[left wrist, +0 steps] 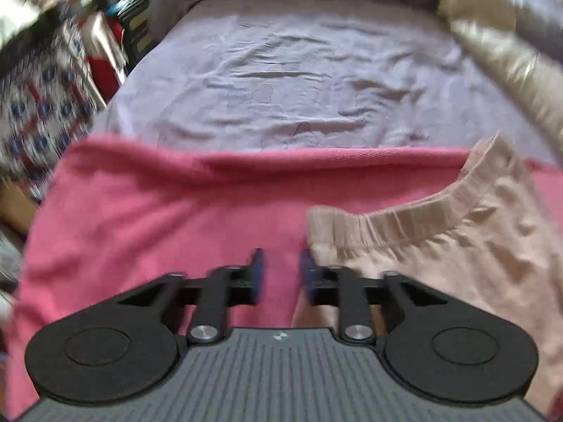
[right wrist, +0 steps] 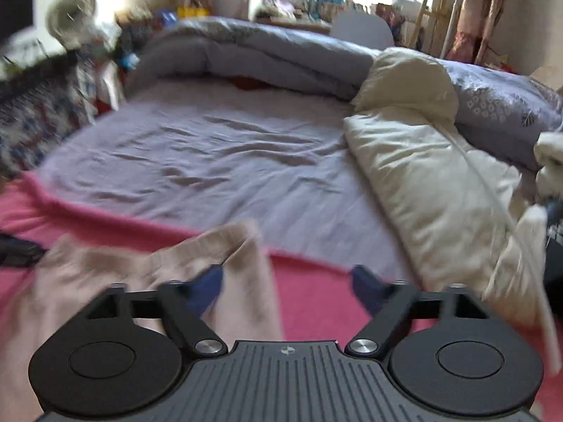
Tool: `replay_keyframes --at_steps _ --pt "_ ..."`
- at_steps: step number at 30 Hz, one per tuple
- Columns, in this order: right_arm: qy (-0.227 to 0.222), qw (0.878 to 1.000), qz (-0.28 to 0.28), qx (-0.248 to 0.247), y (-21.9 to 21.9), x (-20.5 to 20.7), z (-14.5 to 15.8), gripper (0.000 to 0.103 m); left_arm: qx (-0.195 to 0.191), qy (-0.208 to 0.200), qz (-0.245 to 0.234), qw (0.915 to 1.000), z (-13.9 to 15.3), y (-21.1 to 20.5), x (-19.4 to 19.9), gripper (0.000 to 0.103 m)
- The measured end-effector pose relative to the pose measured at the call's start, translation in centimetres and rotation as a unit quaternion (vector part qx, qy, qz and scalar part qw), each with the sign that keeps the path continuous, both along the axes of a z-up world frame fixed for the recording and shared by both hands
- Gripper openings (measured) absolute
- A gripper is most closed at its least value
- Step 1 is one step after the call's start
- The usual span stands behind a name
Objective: Fold clothes
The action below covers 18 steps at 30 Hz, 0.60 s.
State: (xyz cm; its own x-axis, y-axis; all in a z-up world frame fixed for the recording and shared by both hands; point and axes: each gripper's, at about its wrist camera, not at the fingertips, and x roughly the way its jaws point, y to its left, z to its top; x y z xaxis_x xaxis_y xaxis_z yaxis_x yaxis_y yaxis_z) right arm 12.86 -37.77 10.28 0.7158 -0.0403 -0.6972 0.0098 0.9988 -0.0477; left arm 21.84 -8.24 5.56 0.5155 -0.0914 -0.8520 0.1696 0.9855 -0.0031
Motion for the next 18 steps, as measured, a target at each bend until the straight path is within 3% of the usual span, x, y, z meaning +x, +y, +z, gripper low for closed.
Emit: replay_keyframes --at_steps 4,8,13,18 --pt "0.003 0.999 0.026 0.048 0.5 -8.4 0.5 0.087 -0.015 -0.037 0.020 0.9990 1.6 3.4 -4.4 0.050" --pt "0.009 0.996 0.014 0.091 1.8 -15.3 0.3 0.088 -0.037 -0.055 -0.001 0.9978 2.4 5.1 -10.4 0.053" --pt "-0.009 0.997 0.015 0.073 3.5 -22.3 -0.8 0.090 -0.049 -0.093 -0.071 0.9919 2.0 4.9 -19.4 0.061" --pt "-0.067 0.995 0.025 0.071 4.2 -28.8 -2.5 0.093 -0.065 -0.142 -0.105 0.9822 0.4 4.4 -27.4 0.064"
